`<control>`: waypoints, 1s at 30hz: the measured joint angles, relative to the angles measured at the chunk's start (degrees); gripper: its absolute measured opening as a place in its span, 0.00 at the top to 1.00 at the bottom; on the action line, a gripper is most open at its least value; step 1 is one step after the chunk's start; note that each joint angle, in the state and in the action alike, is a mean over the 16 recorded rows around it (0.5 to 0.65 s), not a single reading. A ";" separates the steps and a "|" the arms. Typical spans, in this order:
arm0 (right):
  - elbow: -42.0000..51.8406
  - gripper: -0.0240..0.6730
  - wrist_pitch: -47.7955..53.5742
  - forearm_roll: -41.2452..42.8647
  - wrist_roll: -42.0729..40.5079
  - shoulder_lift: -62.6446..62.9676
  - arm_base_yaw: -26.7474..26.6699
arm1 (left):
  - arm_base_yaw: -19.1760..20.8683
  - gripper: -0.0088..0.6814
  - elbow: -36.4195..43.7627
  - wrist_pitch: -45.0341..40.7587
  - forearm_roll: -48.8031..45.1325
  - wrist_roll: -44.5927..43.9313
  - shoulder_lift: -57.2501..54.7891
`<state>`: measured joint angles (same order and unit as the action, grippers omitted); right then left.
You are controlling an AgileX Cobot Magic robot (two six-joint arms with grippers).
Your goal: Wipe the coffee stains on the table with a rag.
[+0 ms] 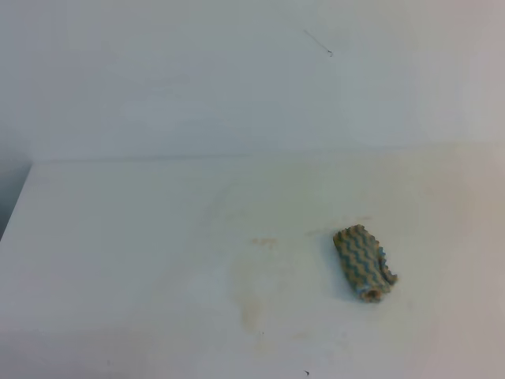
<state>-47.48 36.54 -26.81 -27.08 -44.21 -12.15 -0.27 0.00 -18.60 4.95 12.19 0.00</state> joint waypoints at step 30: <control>35.30 0.97 -24.87 12.43 5.97 37.62 11.92 | 0.00 0.99 0.00 -0.01 0.00 0.00 0.00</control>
<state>-12.18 11.67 -14.38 -21.11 -6.59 -0.23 -0.27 0.00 -18.61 4.95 12.19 0.00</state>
